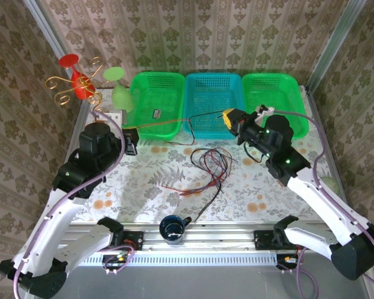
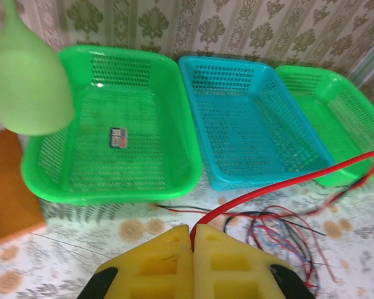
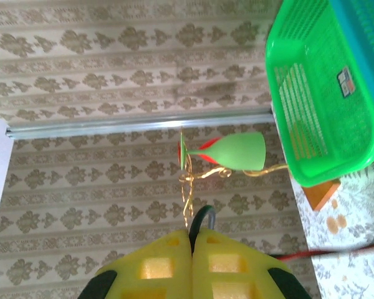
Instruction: Untangle the cables
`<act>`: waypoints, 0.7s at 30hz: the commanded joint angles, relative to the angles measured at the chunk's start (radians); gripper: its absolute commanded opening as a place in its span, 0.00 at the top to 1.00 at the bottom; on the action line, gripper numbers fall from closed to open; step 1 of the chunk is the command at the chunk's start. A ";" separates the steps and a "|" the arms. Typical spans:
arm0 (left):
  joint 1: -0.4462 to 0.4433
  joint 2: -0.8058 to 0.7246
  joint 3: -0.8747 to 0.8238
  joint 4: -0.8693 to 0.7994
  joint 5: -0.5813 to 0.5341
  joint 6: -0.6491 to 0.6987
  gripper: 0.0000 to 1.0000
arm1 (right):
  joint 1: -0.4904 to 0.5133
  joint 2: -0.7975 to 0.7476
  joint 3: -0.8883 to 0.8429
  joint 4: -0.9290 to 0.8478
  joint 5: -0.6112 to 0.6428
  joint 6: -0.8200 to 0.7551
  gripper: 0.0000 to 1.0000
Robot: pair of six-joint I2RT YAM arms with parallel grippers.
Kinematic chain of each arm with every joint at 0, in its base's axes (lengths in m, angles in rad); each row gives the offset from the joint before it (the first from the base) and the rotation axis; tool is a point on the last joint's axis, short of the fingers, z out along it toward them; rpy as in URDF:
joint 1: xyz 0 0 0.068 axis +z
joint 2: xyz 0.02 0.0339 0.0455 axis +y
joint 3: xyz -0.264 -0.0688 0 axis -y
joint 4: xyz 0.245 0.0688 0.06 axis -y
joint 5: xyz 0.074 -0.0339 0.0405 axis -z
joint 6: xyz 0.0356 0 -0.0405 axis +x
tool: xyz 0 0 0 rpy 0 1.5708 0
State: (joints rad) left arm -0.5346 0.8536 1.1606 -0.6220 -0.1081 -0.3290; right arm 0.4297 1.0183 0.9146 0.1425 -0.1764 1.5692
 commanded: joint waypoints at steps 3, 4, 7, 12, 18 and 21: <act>-0.006 0.019 0.075 -0.136 -0.228 0.121 1.00 | -0.087 -0.114 -0.025 -0.057 0.114 -0.042 1.00; -0.006 0.016 0.078 -0.134 -0.248 0.122 1.00 | -0.103 -0.131 -0.025 -0.074 0.118 -0.047 1.00; -0.007 -0.005 0.077 -0.124 -0.299 0.127 1.00 | -0.152 -0.167 -0.024 -0.129 0.116 -0.065 1.00; -0.007 -0.050 0.066 -0.118 -0.374 0.139 1.00 | -0.225 -0.211 -0.028 -0.195 0.110 -0.075 1.00; 0.004 -0.173 0.010 -0.074 -0.525 0.106 1.00 | -0.322 -0.242 -0.026 -0.239 0.096 -0.084 1.00; 0.022 -0.317 -0.096 0.050 -0.572 0.106 1.00 | -0.360 -0.269 -0.033 -0.241 0.108 -0.083 1.00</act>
State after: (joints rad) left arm -0.5335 0.6357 1.1179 -0.6518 -0.5323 -0.2161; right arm 0.1032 0.7845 0.8940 -0.0834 -0.1291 1.5124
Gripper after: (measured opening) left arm 0.043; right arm 0.065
